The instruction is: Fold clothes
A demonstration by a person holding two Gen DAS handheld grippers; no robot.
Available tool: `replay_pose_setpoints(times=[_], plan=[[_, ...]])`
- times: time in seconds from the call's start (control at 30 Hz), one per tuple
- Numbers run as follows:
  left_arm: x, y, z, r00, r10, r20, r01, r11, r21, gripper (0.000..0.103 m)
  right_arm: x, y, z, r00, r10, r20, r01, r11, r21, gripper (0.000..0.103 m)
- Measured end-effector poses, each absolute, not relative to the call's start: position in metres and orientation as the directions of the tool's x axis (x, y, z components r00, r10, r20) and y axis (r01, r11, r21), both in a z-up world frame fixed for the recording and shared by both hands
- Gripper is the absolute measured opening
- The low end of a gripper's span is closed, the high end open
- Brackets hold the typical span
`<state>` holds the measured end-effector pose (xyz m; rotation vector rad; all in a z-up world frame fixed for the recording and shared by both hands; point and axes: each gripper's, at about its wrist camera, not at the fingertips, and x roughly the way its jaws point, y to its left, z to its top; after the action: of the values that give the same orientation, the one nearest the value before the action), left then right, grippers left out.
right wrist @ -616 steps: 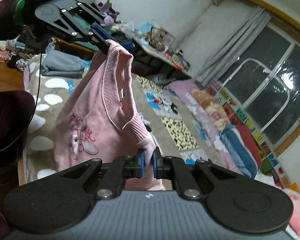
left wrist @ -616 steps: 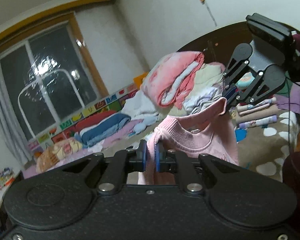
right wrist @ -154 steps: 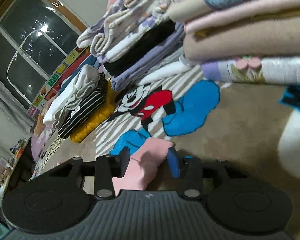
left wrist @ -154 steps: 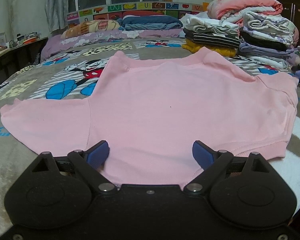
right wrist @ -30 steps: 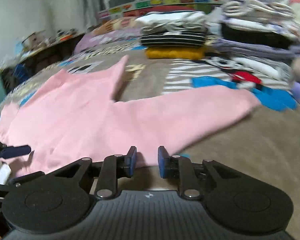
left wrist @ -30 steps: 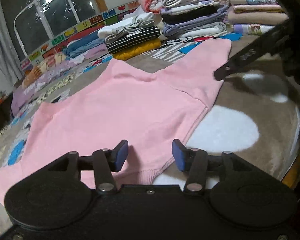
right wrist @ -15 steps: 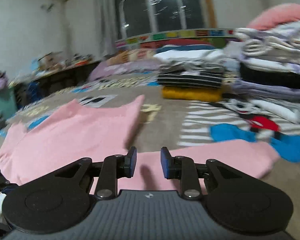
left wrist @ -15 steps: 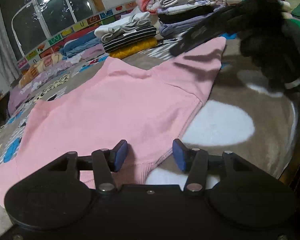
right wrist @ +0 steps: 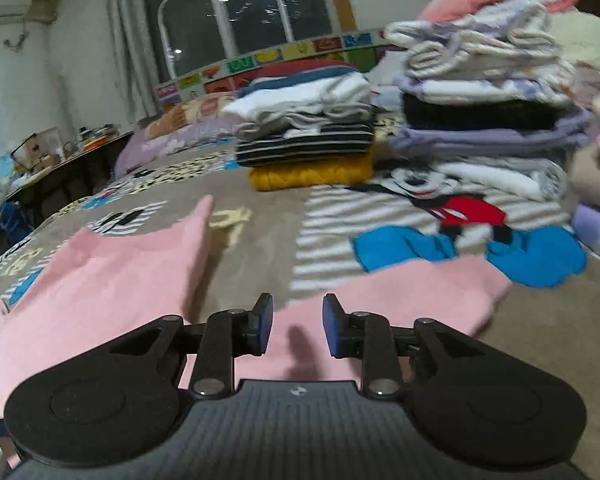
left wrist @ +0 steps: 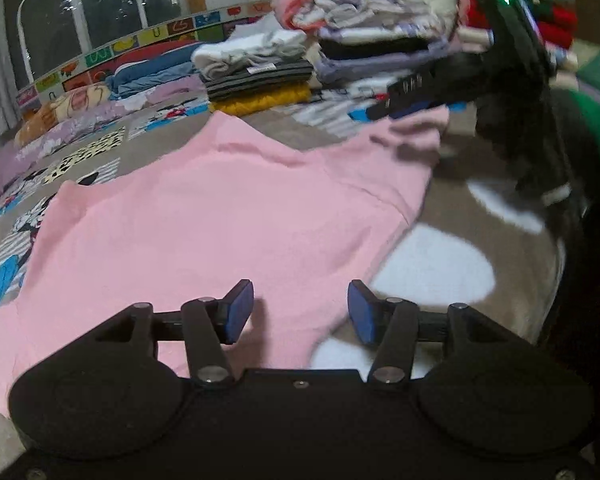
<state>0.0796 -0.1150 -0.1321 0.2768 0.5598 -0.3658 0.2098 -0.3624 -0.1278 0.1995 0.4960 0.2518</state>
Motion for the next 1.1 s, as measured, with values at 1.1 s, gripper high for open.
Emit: replay_pose_setpoints(times=[1.1], plan=[[0.367,0.128,-0.113,0.701,-0.363,-0.613,0.090,0.899,-0.429,0.032,0.401,-0.266,-0.110,0.618,0.566,-0.545,-0.297,0.810,0.505,0.025]])
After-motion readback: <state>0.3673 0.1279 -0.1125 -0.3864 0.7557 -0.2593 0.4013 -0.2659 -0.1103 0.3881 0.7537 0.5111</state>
